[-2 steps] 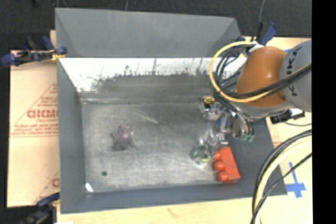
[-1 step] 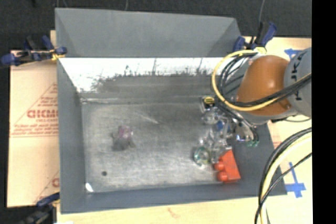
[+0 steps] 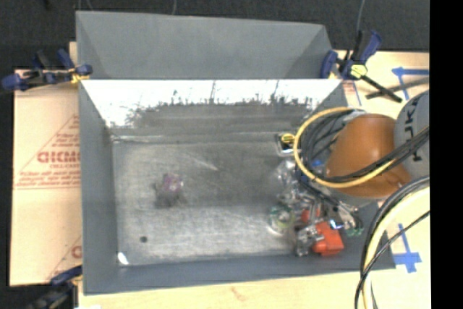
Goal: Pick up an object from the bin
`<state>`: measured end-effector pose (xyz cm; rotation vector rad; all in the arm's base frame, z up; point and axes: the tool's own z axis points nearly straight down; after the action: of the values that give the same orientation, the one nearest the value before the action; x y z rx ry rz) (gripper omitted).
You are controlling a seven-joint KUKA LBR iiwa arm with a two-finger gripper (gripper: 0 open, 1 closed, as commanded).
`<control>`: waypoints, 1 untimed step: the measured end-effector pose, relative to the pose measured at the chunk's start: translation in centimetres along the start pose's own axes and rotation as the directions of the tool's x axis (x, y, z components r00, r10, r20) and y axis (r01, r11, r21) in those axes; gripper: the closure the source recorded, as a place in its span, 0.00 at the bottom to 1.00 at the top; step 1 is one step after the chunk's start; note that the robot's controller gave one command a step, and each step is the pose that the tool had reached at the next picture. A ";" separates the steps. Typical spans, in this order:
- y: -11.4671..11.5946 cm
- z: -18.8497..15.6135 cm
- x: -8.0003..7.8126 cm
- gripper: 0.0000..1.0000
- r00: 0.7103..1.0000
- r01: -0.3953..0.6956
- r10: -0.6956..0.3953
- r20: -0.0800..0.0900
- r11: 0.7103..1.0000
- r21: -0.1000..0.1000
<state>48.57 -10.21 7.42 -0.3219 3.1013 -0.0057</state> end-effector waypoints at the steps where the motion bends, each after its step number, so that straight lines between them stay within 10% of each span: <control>1: -0.2 0.0 0.1 1.00 1.000 0.003 -0.003 -0.006 1.000 0.002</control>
Offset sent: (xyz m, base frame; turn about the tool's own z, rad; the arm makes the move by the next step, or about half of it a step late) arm 0.0000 0.0000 0.0000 0.0000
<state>48.48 -10.43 7.47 -0.3266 3.1067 -0.0098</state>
